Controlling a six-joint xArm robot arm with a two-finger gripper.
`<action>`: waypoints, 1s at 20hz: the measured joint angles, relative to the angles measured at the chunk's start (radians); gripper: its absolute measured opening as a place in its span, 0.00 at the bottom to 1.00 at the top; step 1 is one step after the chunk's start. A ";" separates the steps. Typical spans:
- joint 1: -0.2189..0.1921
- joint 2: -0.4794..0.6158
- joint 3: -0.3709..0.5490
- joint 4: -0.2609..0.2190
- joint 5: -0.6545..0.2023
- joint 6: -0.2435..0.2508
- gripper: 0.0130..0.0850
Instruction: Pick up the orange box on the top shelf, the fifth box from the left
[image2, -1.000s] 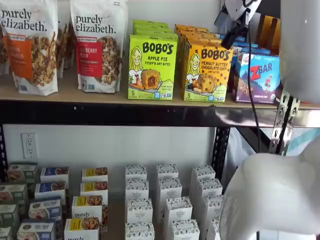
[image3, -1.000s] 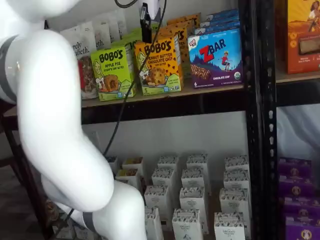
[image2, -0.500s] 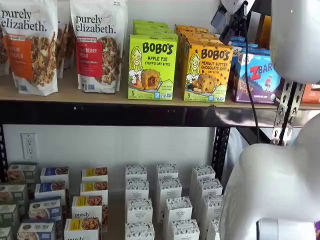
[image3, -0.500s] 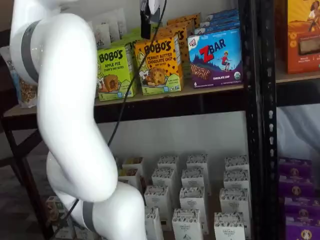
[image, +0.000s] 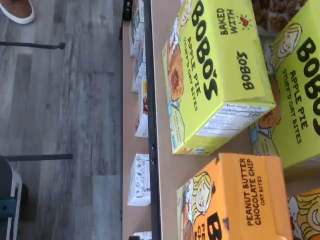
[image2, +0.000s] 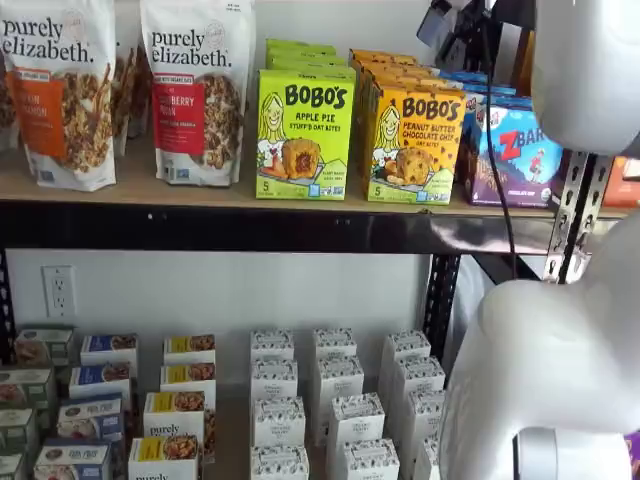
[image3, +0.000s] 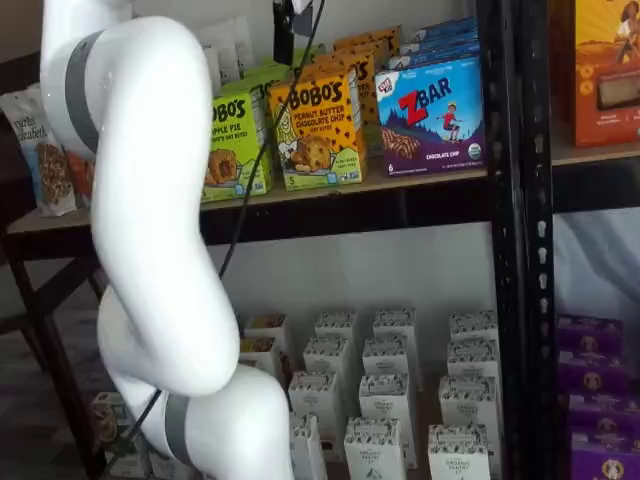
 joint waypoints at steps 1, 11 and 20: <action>0.002 -0.005 0.001 -0.003 -0.004 0.003 1.00; 0.071 -0.083 0.083 -0.062 -0.221 0.037 1.00; 0.100 -0.070 0.082 -0.157 -0.263 0.025 1.00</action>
